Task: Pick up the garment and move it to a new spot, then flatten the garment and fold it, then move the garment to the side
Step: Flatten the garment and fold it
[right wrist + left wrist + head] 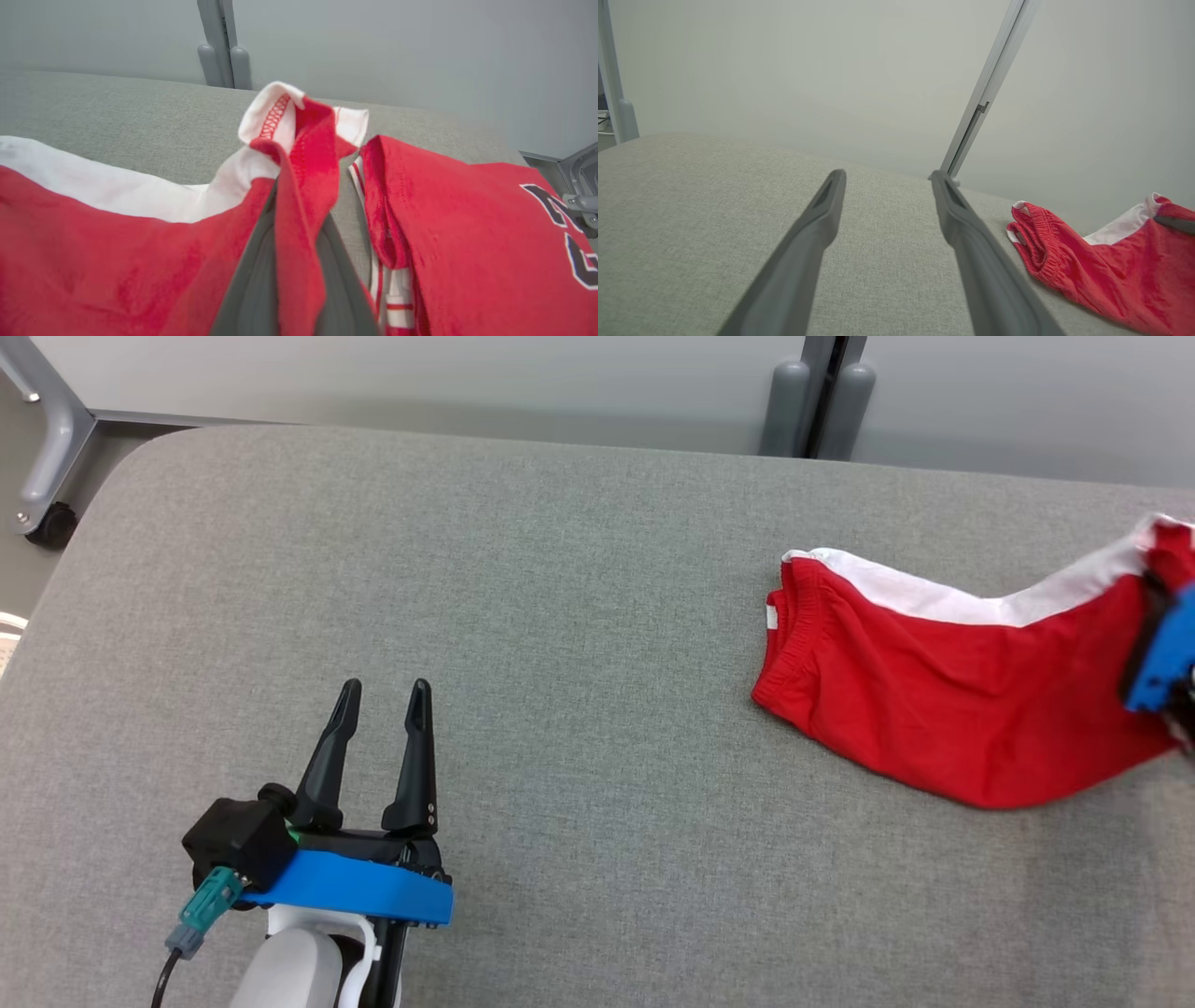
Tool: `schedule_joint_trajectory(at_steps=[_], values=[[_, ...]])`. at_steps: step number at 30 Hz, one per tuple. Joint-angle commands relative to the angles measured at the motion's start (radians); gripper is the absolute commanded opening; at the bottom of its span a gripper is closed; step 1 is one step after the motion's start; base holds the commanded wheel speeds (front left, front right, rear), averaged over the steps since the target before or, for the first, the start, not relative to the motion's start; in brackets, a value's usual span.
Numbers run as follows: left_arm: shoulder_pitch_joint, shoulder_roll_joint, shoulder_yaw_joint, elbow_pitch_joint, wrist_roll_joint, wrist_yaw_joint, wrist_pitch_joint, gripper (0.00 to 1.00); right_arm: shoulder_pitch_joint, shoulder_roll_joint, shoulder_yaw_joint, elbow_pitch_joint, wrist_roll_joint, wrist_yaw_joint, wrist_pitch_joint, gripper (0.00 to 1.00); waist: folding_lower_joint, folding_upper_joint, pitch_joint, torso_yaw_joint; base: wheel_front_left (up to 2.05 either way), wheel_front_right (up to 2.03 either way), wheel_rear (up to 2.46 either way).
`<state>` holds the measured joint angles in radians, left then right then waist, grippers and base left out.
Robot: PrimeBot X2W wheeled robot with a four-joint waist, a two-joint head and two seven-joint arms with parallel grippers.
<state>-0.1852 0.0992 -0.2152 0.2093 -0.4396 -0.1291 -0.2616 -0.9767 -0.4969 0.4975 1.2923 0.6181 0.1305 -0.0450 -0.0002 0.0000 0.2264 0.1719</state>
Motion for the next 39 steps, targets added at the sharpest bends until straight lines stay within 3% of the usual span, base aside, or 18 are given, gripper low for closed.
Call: schedule_joint_trajectory(at_steps=[1, 10, 16, 17, 18, 22, 26, 31, 36, 39], values=[[0.011, 0.005, -0.004, -0.003, -0.002, -0.002, -0.004, 1.0, -0.027, 0.029, -0.004, -0.004, -0.021, 0.001, 0.005, 0.0, 0.0002, 0.0, -0.002, -0.001, 0.0, 0.0, 0.0], [0.008, 0.004, -0.01, -0.006, -0.004, -0.002, -0.004, 1.0, -0.096, 0.272, 0.014, -0.002, -0.197, 0.0, 0.072, 0.0, 0.0002, 0.0, -0.006, 0.026, 0.0, 0.0, 0.0], [-0.005, -0.002, -0.017, -0.004, -0.016, -0.002, -0.004, 1.0, -0.059, 0.335, -0.03, -0.001, -0.268, 0.0, 0.1, 0.0, 0.0002, 0.0, -0.001, 0.057, 0.0, 0.0, 0.0], [-0.006, -0.002, -0.016, -0.003, -0.016, -0.002, -0.004, 1.0, -0.057, 0.34, -0.043, -0.002, -0.281, 0.0, 0.095, 0.04, 0.0002, 0.0, -0.001, 0.06, 0.0, 0.0, 0.0], [-0.007, -0.002, -0.015, -0.003, -0.016, -0.002, -0.004, 1.0, -0.049, 0.351, -0.053, -0.002, -0.291, 0.0, 0.102, 1.0, 0.0002, 0.0, -0.001, 0.063, 0.0, 0.0, 0.0], [-0.003, -0.002, -0.004, 0.0, -0.018, -0.002, -0.004, 1.0, -0.029, 0.403, -0.074, -0.013, -0.291, 0.0, 0.102, 1.0, 0.0002, 0.0, -0.006, 0.064, 0.0, 0.0, 0.0], [0.014, -0.001, 0.008, 0.002, -0.015, -0.002, -0.004, 1.0, 0.026, 0.43, -0.048, -0.144, -0.218, 0.0, 0.132, 1.0, 0.0002, 0.0, -0.023, 0.047, 0.0, 0.0, 0.0], [0.035, -0.002, 0.035, -0.011, -0.006, -0.002, -0.004, 1.0, 0.103, 0.32, -0.093, -0.367, -0.205, 0.0, 0.099, 1.0, 0.0002, 0.0, -0.047, 0.005, 0.0, 0.0, 0.0], [0.043, 0.0, 0.057, -0.017, 0.0, -0.002, -0.004, 1.0, 0.244, 0.212, -0.283, -0.571, -0.289, 0.0, 0.085, 1.0, 0.0002, 0.0, -0.062, -0.03, 0.0, 0.0, 0.0], [0.045, 0.003, 0.059, -0.014, 0.0, -0.002, -0.004, 1.0, 0.361, 0.196, -0.394, -0.687, -0.377, 0.001, 0.082, 1.0, 0.0002, 0.0, -0.072, -0.04, 0.0, 0.0, 0.0]])
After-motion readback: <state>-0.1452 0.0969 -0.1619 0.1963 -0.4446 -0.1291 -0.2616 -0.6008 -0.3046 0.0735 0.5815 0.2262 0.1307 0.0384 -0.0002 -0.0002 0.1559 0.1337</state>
